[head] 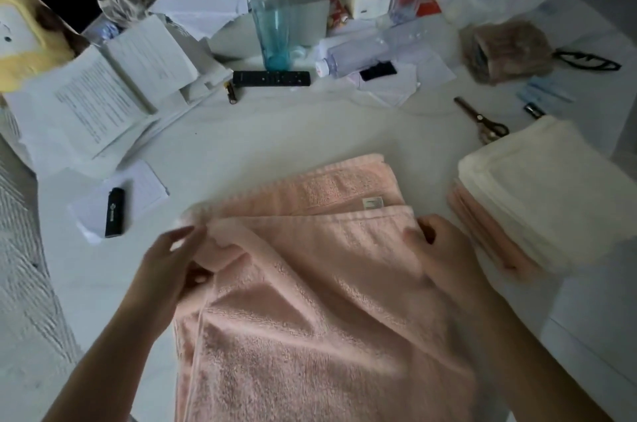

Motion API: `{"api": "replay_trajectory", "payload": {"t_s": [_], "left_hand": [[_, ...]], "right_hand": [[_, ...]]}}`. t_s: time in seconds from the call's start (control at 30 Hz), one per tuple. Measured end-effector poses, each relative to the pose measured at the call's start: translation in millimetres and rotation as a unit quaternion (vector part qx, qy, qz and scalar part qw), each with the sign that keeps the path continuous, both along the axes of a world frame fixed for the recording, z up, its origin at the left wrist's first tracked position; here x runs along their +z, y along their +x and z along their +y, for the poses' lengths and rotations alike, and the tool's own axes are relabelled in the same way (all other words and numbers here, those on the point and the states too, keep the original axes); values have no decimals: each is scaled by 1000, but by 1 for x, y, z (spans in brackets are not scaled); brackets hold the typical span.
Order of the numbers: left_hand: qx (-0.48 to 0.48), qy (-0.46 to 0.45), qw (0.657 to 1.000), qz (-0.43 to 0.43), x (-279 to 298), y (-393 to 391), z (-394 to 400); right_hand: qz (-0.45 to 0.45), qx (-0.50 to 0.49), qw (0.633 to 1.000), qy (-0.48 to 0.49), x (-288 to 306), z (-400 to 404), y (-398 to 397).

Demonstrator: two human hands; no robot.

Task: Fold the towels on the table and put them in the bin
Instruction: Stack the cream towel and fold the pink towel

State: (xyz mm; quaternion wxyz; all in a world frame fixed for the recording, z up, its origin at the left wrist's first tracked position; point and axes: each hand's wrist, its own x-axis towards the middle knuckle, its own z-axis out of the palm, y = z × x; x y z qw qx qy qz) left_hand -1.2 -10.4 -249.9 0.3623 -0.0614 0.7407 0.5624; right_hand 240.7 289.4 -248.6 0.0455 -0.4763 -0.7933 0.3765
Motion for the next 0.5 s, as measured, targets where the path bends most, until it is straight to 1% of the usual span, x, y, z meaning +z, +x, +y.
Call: {"api": "replay_trajectory", "payload": {"t_s": [0.03, 0.07, 0.1, 0.13, 0.17, 0.23, 0.27, 0.3, 0.37, 0.43, 0.5], "left_hand": [[-29, -18, 999, 25, 1, 8, -2], [-40, -29, 996, 76, 2, 12, -4], [-26, -17, 991, 129, 5, 14, -5], [9, 15, 986, 169, 10, 12, -5], [65, 65, 979, 184, 17, 7, -4], [157, 157, 960, 171, 33, -7, 0], [178, 174, 953, 171, 38, -14, 3], [182, 154, 953, 188, 40, -20, 7], [150, 51, 960, 232, 37, -30, 19], [119, -45, 964, 234, 23, -38, 31], [115, -107, 965, 210, 5, -44, 35]], "right_hand": [[11, 2, 1000, 22, 4, 1, -1], [26, 4, 998, 53, 10, 3, -3], [39, 12, 995, 89, 16, 4, -6], [53, 19, 991, 122, 24, 4, -10], [67, 23, 987, 144, 30, 5, -14], [76, 19, 981, 175, 38, 6, -22], [67, 15, 979, 191, 39, 8, -25], [55, 6, 978, 201, 38, 10, -28], [43, -18, 978, 206, 37, 15, -31], [69, -35, 978, 196, 36, 19, -41], [104, -49, 980, 164, 36, 23, -62]]}}
